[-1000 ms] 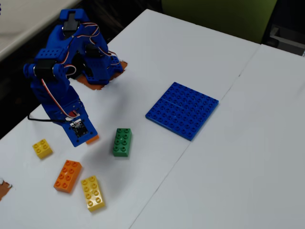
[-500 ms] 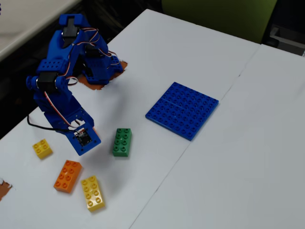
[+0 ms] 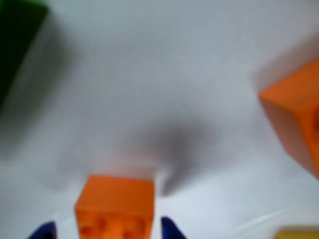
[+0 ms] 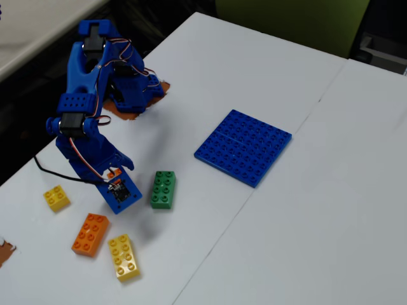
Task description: Pick up the 2x2 orange block and go up the 8x8 blue block.
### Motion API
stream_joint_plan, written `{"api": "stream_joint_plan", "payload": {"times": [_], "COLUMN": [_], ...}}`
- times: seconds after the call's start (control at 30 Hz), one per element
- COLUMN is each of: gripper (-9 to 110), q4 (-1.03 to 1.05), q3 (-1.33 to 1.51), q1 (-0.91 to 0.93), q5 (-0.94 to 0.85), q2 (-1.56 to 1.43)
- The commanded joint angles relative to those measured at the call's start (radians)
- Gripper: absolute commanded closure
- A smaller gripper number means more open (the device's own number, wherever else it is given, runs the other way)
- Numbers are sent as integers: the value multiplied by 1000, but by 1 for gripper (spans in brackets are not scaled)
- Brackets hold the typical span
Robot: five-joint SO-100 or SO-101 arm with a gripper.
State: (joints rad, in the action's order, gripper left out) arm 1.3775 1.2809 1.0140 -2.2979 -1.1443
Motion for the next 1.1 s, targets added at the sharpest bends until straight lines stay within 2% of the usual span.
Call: {"api": "stream_joint_plan", "payload": {"times": [0.0,0.47,1.07], "gripper": [76,78,98], "q4": [-9,-67,-98], "q3": [5,104,120], "q1": [5,2,-11], "q5": [3,6,25], "q2": [-60,-101,-121]}}
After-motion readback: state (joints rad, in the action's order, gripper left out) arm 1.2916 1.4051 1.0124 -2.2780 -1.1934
